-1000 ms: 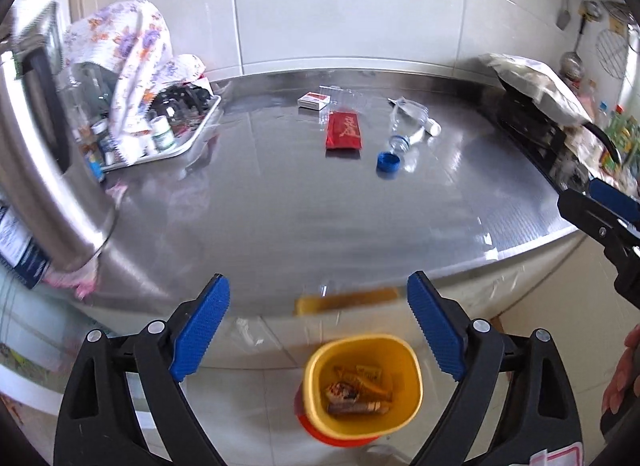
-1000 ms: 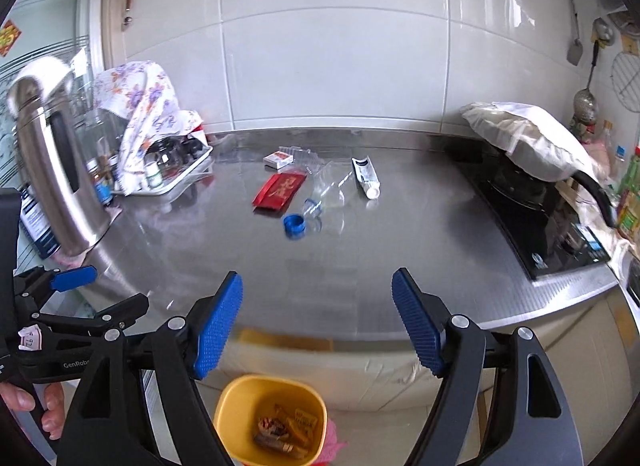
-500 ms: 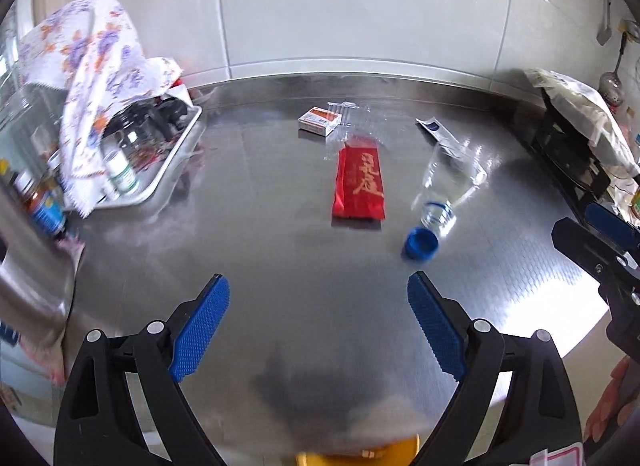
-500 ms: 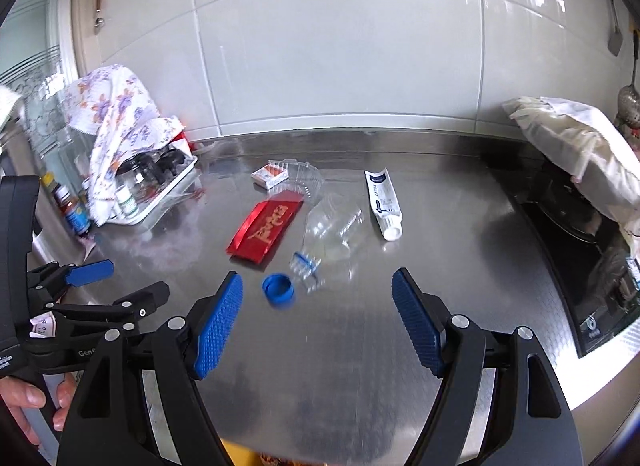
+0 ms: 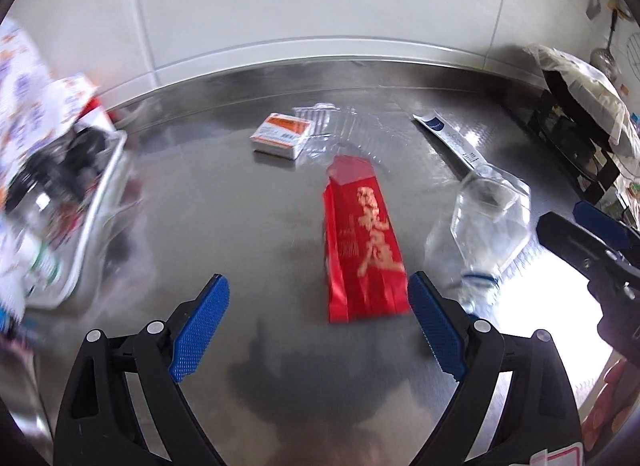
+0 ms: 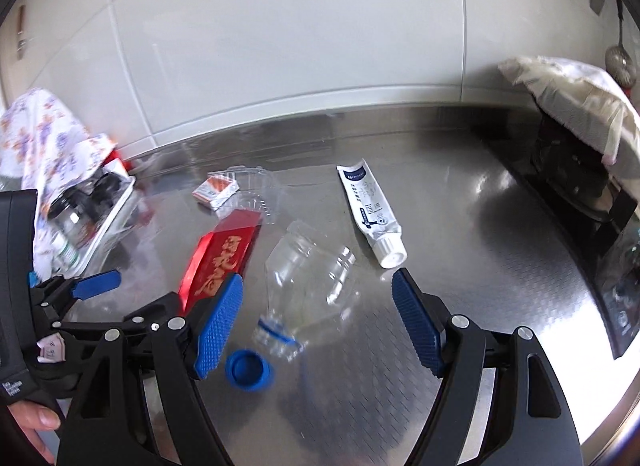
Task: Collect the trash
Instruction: 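Grasp the red packet with the left tool while the right tool grasps the clear plastic bottle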
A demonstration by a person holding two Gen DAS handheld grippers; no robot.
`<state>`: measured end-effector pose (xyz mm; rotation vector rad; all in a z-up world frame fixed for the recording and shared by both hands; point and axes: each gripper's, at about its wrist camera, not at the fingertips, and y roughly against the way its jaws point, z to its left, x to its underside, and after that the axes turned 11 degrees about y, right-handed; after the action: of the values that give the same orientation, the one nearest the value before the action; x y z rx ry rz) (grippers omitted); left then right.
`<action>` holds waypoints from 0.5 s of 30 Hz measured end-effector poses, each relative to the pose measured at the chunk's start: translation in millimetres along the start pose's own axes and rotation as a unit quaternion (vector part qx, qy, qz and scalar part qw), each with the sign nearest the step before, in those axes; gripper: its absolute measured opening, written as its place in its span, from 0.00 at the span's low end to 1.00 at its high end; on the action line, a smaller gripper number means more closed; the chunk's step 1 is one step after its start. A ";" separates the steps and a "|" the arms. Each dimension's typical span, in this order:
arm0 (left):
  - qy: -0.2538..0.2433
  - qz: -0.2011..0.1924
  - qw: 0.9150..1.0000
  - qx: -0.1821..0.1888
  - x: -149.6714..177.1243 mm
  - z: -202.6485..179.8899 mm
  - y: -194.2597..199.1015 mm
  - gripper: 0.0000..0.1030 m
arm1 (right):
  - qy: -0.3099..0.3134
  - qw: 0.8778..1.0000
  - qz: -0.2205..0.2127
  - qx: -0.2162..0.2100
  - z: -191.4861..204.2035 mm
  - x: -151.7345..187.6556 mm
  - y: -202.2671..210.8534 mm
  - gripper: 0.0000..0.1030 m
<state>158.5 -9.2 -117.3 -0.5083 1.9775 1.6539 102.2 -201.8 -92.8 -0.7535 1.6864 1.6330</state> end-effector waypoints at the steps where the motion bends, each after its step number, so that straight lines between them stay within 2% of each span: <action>1: -0.006 0.003 1.000 0.007 -4.0 -1.3 -6.8 0.88 | -0.003 1.000 0.005 0.002 1.4 -2.2 -6.1 0.75; 5: -0.030 0.012 0.999 0.024 -10.5 -6.6 -24.7 0.88 | -0.019 1.000 0.022 0.010 4.8 -4.3 -26.1 0.76; 9: -0.052 0.022 0.998 0.023 -12.5 -9.5 -41.5 0.85 | -0.038 0.998 0.039 0.016 4.5 -3.5 -42.7 0.76; 15: -0.049 0.025 0.998 0.018 -17.0 1.3 -55.2 0.86 | -0.055 0.997 0.054 0.019 2.2 0.3 -58.8 0.76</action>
<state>204.4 -19.0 -151.0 -0.3600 1.9602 1.6375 148.4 -202.7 -129.2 -0.5518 1.6994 1.6789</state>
